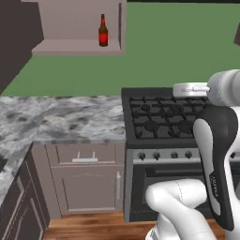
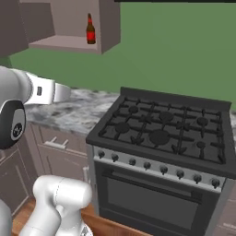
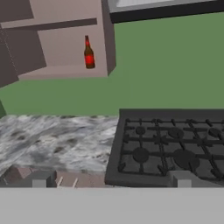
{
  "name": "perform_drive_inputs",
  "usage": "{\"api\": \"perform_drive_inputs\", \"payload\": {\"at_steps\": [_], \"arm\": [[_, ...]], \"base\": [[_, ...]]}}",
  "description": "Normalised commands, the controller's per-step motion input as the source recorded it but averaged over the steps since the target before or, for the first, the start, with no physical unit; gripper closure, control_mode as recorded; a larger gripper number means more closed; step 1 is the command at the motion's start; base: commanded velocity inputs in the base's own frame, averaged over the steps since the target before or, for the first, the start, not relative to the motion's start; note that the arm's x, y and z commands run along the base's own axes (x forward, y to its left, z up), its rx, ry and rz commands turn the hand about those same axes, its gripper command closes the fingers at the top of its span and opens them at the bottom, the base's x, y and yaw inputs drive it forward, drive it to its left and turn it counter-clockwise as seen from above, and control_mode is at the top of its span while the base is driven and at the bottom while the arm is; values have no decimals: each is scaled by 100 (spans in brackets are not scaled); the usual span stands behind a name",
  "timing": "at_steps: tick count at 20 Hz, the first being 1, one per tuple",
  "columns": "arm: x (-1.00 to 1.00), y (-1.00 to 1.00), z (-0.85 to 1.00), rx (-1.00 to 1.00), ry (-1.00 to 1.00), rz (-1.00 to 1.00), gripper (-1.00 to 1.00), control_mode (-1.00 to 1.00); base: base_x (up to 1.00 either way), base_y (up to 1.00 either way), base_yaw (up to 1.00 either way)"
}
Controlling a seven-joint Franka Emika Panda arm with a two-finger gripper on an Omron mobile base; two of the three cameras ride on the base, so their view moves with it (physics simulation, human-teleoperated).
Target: Sort all alcoholic drinks to one cabinet, and non-alcoholic drinks to the other.
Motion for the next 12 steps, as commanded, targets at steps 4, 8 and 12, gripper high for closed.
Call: {"api": "perform_drive_inputs", "payload": {"at_steps": [4, 8, 12], "arm": [[0, 0, 0, 0, 0, 0, -100, 100], [0, 0, 0, 0, 0, 0, -100, 100], [0, 0, 0, 0, 0, 0, -100, 100]], "base": [[-17, -55, 5], [-20, -55, 4], [-16, -56, 5]]}}
